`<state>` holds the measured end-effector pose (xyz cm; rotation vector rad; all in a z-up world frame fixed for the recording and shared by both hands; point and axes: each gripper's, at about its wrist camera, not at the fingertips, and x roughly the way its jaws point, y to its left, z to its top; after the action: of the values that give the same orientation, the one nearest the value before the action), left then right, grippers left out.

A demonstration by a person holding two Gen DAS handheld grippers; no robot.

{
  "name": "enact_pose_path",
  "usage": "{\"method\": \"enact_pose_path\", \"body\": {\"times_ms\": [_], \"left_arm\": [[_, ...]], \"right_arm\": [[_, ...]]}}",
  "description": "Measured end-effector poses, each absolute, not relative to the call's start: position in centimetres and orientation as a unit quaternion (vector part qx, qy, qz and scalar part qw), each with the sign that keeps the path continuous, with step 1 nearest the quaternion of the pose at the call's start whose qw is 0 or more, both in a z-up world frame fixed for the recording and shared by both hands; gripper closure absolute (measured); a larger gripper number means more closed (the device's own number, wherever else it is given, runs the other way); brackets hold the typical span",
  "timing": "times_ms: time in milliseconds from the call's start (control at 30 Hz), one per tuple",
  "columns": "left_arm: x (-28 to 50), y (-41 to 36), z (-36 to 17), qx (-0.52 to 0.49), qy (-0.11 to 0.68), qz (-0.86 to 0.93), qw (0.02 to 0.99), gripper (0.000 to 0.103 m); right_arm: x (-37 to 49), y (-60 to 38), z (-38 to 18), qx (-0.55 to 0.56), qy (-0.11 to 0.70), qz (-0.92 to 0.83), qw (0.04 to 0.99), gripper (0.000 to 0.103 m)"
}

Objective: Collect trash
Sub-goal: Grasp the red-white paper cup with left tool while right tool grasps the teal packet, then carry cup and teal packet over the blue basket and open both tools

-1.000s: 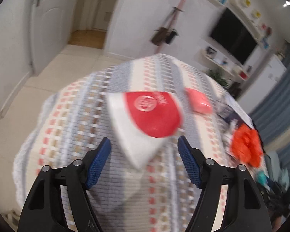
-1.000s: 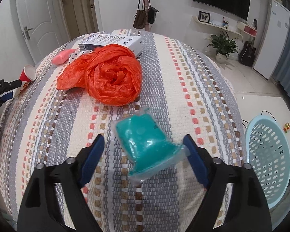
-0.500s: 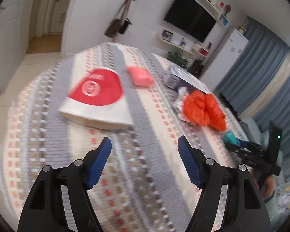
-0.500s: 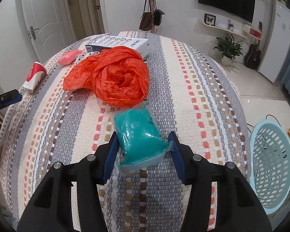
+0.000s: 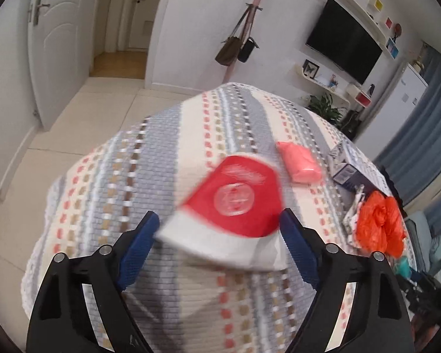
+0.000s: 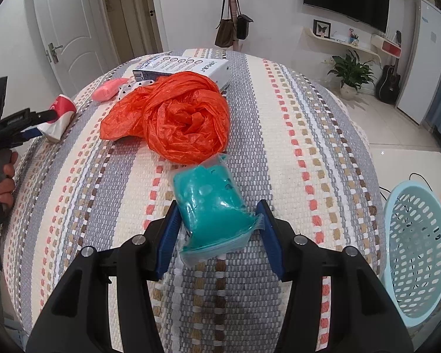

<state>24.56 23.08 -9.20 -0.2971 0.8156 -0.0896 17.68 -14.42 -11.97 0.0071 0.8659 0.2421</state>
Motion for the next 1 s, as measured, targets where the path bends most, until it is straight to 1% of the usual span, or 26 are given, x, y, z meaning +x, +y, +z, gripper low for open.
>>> {"method": "enact_pose_path", "body": {"times_ms": [33,100,133,167,200,233,300,333,367,400,500,533,567,600,700,733,767,833,933,1000], "left_arm": [[24.7,22.6,-9.2,-0.144,0.398,-0.048,0.905,0.033],[24.9,21.7,-9.1,-0.143,0.396,-0.049,0.906,0.039],[24.9,21.3,-8.9,-0.14,0.39,-0.046,0.909,0.048],[24.8,21.0,-8.7,-0.141,0.385,-0.052,0.911,0.055],[24.7,20.8,-8.6,-0.144,0.381,-0.059,0.911,0.066],[24.5,20.4,-8.4,-0.143,0.378,-0.059,0.913,0.069],[24.3,19.5,-8.0,-0.126,0.373,-0.05,0.918,0.073],[24.2,18.9,-7.7,-0.118,0.369,-0.051,0.921,0.075],[23.9,18.6,-7.4,-0.115,0.366,-0.052,0.922,0.076],[23.5,18.3,-7.1,-0.115,0.362,-0.055,0.923,0.078],[22.4,17.2,-6.5,-0.119,0.353,-0.069,0.925,0.079],[22.0,16.6,-6.1,-0.117,0.35,-0.075,0.926,0.079],[21.7,16.1,-5.9,-0.116,0.348,-0.08,0.927,0.079],[21.2,15.5,-5.7,-0.113,0.346,-0.088,0.927,0.079],[20.2,13.8,-4.9,-0.1,0.339,-0.104,0.93,0.079],[19.9,13.1,-4.5,-0.097,0.336,-0.111,0.93,0.079],[19.6,12.4,-4.2,-0.093,0.334,-0.118,0.93,0.079],[19.1,11.1,-3.6,-0.085,0.329,-0.13,0.932,0.079],[18.4,8.9,-2.3,-0.066,0.315,-0.15,0.935,0.079],[18.1,7.9,-1.7,-0.06,0.308,-0.161,0.936,0.079]], "right_arm": [[17.6,-14.5,-12.0,0.005,0.418,0.118,0.901,0.053],[17.6,-14.8,-12.0,0.01,0.418,0.121,0.9,0.053],[17.6,-14.9,-12.0,0.014,0.418,0.122,0.9,0.053],[17.6,-15.0,-12.0,0.019,0.417,0.124,0.9,0.052],[17.5,-15.3,-12.0,0.025,0.416,0.127,0.9,0.052],[17.4,-15.4,-12.0,0.029,0.416,0.127,0.9,0.05],[17.1,-15.5,-12.1,0.033,0.416,0.133,0.899,0.044],[16.8,-15.4,-12.1,0.029,0.415,0.134,0.899,0.034],[16.5,-15.2,-12.1,0.022,0.414,0.132,0.9,0.029],[16.2,-15.1,-12.2,0.015,0.413,0.13,0.901,0.029],[15.5,-14.8,-12.3,0.001,0.408,0.121,0.905,0.029],[15.5,-14.9,-12.3,0.001,0.406,0.116,0.906,0.032],[15.5,-15.0,-12.2,0.003,0.405,0.11,0.908,0.038],[15.5,-15.2,-12.3,0.006,0.406,0.108,0.907,0.041],[15.8,-15.3,-12.2,0.006,0.406,0.104,0.908,0.06],[15.8,-15.1,-12.2,0.002,0.406,0.104,0.908,0.074],[15.7,-15.0,-12.2,-0.004,0.405,0.105,0.908,0.085],[15.4,-14.9,-12.0,-0.006,0.405,0.108,0.908,0.092],[15.0,-16.1,-11.4,0.025,0.4,0.12,0.908,0.093],[14.9,-16.7,-11.0,0.024,0.396,0.119,0.91,0.093]]}}
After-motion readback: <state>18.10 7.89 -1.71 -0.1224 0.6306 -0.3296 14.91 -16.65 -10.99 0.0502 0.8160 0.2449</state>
